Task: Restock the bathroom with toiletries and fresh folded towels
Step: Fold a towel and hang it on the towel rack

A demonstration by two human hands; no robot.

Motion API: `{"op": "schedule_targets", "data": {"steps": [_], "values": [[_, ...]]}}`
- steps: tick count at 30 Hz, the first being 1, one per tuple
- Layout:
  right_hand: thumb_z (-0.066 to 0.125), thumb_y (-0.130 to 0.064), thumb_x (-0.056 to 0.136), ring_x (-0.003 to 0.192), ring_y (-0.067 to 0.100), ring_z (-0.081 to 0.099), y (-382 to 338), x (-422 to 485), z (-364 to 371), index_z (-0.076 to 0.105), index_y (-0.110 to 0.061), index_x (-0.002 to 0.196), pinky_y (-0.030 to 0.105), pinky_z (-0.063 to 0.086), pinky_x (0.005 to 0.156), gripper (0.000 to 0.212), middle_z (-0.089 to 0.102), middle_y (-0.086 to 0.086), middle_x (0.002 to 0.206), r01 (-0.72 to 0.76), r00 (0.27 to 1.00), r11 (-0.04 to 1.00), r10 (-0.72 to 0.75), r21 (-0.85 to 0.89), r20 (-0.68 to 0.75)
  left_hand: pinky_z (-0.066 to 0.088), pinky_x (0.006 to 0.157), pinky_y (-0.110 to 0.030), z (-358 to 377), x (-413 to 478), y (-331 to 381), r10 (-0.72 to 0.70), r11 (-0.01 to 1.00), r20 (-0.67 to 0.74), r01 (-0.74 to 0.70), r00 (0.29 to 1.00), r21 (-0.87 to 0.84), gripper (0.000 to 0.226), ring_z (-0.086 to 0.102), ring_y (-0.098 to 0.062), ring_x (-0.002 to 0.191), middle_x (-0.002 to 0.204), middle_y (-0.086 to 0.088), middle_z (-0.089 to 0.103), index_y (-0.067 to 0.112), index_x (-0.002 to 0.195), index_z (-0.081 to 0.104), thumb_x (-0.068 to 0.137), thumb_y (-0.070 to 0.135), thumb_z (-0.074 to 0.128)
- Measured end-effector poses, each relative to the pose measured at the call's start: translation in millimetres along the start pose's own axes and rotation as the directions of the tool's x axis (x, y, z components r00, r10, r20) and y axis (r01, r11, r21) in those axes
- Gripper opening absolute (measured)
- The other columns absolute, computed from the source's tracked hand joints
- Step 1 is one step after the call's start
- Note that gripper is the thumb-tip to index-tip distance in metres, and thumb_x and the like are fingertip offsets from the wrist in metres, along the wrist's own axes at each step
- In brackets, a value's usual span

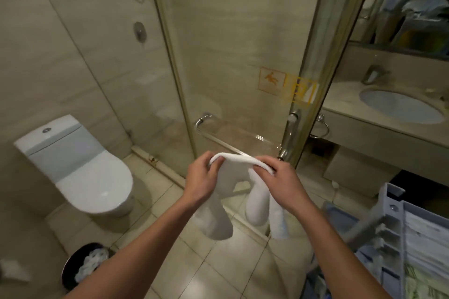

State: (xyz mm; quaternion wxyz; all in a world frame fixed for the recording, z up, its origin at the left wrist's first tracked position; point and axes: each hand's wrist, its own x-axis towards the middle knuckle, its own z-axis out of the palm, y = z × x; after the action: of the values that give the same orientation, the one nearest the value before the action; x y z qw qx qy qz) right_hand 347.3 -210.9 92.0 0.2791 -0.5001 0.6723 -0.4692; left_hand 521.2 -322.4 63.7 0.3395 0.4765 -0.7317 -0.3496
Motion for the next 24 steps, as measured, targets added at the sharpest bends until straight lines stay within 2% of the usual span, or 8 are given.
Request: {"op": "schedule_targets", "data": {"steps": [5, 8, 11, 16, 18, 20, 22, 24], "values": [[0.060, -0.015, 0.095, 0.096, -0.005, 0.063, -18, 32, 27, 0.072, -0.028, 0.107, 0.016, 0.048, 0.082, 0.022, 0.072, -0.020, 0.099, 0.094, 0.994, 0.993, -0.098, 0.070, 0.049, 0.045, 0.061, -0.031, -21, -4, -13, -0.076, 0.996, -0.015, 0.076, 0.997, -0.040, 0.016, 0.050, -0.007, 0.065, 0.075, 0.003, 0.062, 0.017, 0.082, 0.063, 0.096, 0.026, 0.061], [0.055, -0.011, 0.094, 0.099, 0.000, 0.063, -23, 54, 53, 0.072, -0.028, 0.105, 0.027, 0.050, 0.088, 0.026, 0.071, -0.018, 0.102, 0.162, 0.978, 0.987, -0.160, 0.001, 0.133, 0.045, 0.060, -0.021, -42, -12, -27, -0.124, 0.992, 0.057, 0.125, 0.991, -0.004, 0.010, 0.052, -0.003, 0.066, 0.078, 0.004, 0.063, 0.023, 0.084, 0.063, 0.093, 0.020, 0.063], [0.049, -0.018, 0.092, 0.103, 0.008, 0.061, -26, 71, 86, 0.068, -0.035, 0.104, 0.040, 0.050, 0.093, 0.028, 0.069, -0.018, 0.105, 0.243, 0.958, 0.965, -0.221, -0.104, 0.185, 0.050, 0.067, -0.028, -65, -11, -46, -0.203, 0.979, 0.155, 0.201, 0.967, 0.026, 0.008, 0.057, -0.010, 0.072, 0.084, 0.004, 0.063, 0.025, 0.087, 0.061, 0.092, 0.020, 0.064], [0.050, -0.018, 0.096, 0.104, 0.007, 0.044, -56, 94, 146, 0.067, -0.040, 0.099, 0.029, 0.020, 0.087, 0.028, 0.063, -0.022, 0.102, 0.340, 0.934, 0.887, -0.281, -0.311, 0.220, 0.055, 0.086, -0.028, -115, 2, -73, -0.324, 0.943, 0.374, 0.326, 0.869, 0.062, 0.021, 0.064, -0.014, 0.099, 0.107, 0.000, 0.066, 0.019, 0.113, 0.063, 0.092, 0.017, 0.061], [0.051, -0.017, 0.096, 0.105, 0.005, 0.037, -67, 105, 170, 0.067, -0.040, 0.099, 0.027, 0.017, 0.084, 0.029, 0.060, -0.021, 0.103, 0.367, 0.921, 0.876, -0.294, -0.314, 0.256, 0.055, 0.089, -0.030, -136, 11, -85, -0.329, 0.940, 0.351, 0.341, 0.877, 0.028, 0.028, 0.063, -0.016, 0.102, 0.110, 0.000, 0.066, 0.018, 0.114, 0.064, 0.089, 0.009, 0.057], [0.053, -0.012, 0.095, 0.105, 0.005, 0.036, -73, 117, 195, 0.069, -0.039, 0.097, 0.027, 0.024, 0.090, 0.032, 0.057, -0.016, 0.104, 0.372, 0.909, 0.899, -0.301, -0.232, 0.289, 0.054, 0.087, -0.027, -156, 22, -99, -0.344, 0.934, 0.262, 0.358, 0.902, -0.007, 0.028, 0.063, -0.016, 0.100, 0.111, 0.002, 0.066, 0.015, 0.112, 0.065, 0.089, 0.005, 0.053], [0.054, -0.006, 0.093, 0.105, 0.008, 0.039, -81, 126, 218, 0.071, -0.038, 0.095, 0.021, 0.033, 0.095, 0.037, 0.055, -0.011, 0.103, 0.368, 0.898, 0.918, -0.310, -0.148, 0.312, 0.049, 0.074, -0.012, -174, 31, -112, -0.391, 0.916, 0.132, 0.400, 0.911, -0.046, 0.025, 0.059, -0.013, 0.095, 0.111, 0.001, 0.063, 0.012, 0.114, 0.065, 0.094, 0.007, 0.050], [0.053, -0.002, 0.092, 0.106, 0.009, 0.043, -93, 131, 238, 0.072, -0.037, 0.092, 0.012, 0.033, 0.093, 0.040, 0.056, -0.010, 0.104, 0.366, 0.888, 0.923, -0.307, -0.119, 0.343, 0.044, 0.066, -0.009, -192, 41, -127, -0.445, 0.885, 0.045, 0.447, 0.894, -0.130, 0.022, 0.055, -0.010, 0.090, 0.111, -0.002, 0.061, 0.011, 0.115, 0.062, 0.098, 0.015, 0.049]]}}
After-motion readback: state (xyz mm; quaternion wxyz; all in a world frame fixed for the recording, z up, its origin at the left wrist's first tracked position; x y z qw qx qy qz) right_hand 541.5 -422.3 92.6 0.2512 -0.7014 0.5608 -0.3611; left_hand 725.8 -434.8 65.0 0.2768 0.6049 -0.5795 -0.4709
